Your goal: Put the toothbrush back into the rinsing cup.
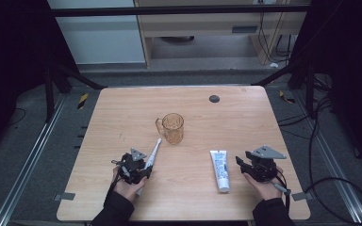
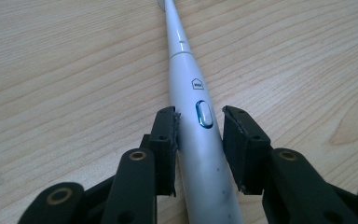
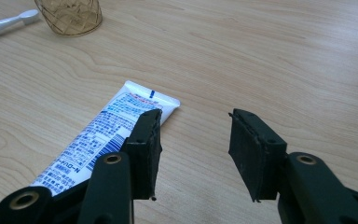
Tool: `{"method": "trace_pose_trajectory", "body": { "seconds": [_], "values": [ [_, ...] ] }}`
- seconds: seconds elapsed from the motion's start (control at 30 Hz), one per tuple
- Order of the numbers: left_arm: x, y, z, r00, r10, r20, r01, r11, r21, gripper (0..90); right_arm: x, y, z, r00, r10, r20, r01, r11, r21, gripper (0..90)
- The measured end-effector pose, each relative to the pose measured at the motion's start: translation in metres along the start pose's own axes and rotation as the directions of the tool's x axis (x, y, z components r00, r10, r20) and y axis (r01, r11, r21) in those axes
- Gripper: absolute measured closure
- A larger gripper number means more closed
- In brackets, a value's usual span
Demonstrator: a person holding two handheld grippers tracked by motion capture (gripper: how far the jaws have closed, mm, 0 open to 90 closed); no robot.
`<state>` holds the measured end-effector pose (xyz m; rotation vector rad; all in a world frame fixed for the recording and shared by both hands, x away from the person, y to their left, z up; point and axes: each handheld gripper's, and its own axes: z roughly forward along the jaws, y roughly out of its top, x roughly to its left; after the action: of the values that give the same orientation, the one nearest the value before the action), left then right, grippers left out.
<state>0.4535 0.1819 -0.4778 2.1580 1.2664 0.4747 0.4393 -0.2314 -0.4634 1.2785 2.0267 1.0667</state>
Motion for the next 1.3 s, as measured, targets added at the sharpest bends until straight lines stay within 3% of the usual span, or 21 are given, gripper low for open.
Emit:
{"method": "trace_pose_trajectory", "body": {
  "seconds": [0.27, 0.43, 0.67, 0.87, 1.3],
  "values": [
    [-0.001, 0.006, -0.003, 0.9995, 0.021, 0.022, -0.021, 0.9998, -0.004, 53.7, -0.001, 0.001, -0.001, 1.0000, 0.004, 0.004, -0.004, 1.000, -0.004, 52.2],
    [0.000, 0.016, -0.001, 0.9990, 0.042, 0.018, -0.043, 0.9980, 0.048, 43.1, -0.001, 0.000, -0.001, 1.0000, 0.004, 0.004, -0.004, 1.000, -0.002, 52.1],
    [0.004, 0.022, 0.004, 0.9981, 0.040, 0.046, -0.044, 0.9947, 0.093, 45.5, -0.003, 0.000, 0.000, 1.0000, 0.002, 0.001, -0.002, 1.000, 0.000, 52.2],
    [0.006, 0.029, 0.005, 0.9978, 0.027, 0.060, -0.032, 0.9955, 0.089, 47.2, -0.002, -0.001, 0.001, 1.0000, 0.003, -0.004, -0.003, 1.000, 0.005, 52.6],
    [0.010, 0.039, 0.020, 0.9977, 0.004, 0.068, -0.014, 0.9911, 0.133, 52.1, -0.003, -0.002, 0.001, 0.9999, 0.008, -0.012, -0.008, 1.000, 0.015, 53.5]
  ]
}}
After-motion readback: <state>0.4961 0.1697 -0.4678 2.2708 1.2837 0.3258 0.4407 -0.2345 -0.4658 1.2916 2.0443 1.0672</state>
